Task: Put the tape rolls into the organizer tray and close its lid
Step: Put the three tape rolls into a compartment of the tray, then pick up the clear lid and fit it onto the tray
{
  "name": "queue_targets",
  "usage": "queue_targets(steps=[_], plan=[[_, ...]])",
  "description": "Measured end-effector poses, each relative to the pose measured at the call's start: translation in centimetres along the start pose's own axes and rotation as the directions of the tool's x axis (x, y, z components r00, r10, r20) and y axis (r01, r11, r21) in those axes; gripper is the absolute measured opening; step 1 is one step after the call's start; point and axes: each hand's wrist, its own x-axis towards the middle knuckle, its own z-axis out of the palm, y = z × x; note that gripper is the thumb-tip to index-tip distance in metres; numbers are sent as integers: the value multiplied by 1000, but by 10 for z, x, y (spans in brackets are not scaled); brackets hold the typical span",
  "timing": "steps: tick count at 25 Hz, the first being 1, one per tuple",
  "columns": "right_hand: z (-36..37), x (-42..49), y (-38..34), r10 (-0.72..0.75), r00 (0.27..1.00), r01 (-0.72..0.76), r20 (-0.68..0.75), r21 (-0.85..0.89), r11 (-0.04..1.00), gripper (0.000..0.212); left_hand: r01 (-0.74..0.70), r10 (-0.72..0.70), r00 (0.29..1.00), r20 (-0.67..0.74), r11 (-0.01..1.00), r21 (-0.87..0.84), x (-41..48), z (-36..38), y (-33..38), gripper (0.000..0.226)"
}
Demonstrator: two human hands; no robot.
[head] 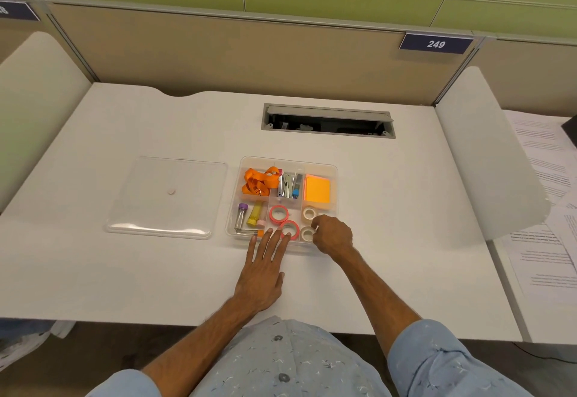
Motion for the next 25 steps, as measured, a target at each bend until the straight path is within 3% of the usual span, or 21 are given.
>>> queue_targets(steps=[6, 12, 14, 18, 21, 25], plan=[[-4, -2, -1, -27, 999, 27, 18, -23, 999, 28, 8, -8, 1000, 2, 1000, -15, 1, 0, 2, 87], [-5, -5, 4, 24, 1000, -25, 9, 107, 994, 26, 0, -1, 1000, -17, 999, -36, 0, -2, 1, 82], [-7, -8, 5, 43, 998, -34, -53, 159, 987, 23, -20, 16, 999, -50, 997, -79, 0, -4, -1, 78], [-10, -14, -6, 35, 947, 51, -319, 257, 965, 25, -53, 11, 986, -167, 966, -253, -2, -12, -10, 71], [-9, -11, -31, -78, 917, 189, -390, 255, 948, 41, -57, -24, 961, -276, 958, -282, -5, -23, -33, 67], [3, -3, -88, -314, 891, 378, -328, 149, 914, 56, 54, -157, 931, -330, 952, -301, -15, -40, -86, 67]])
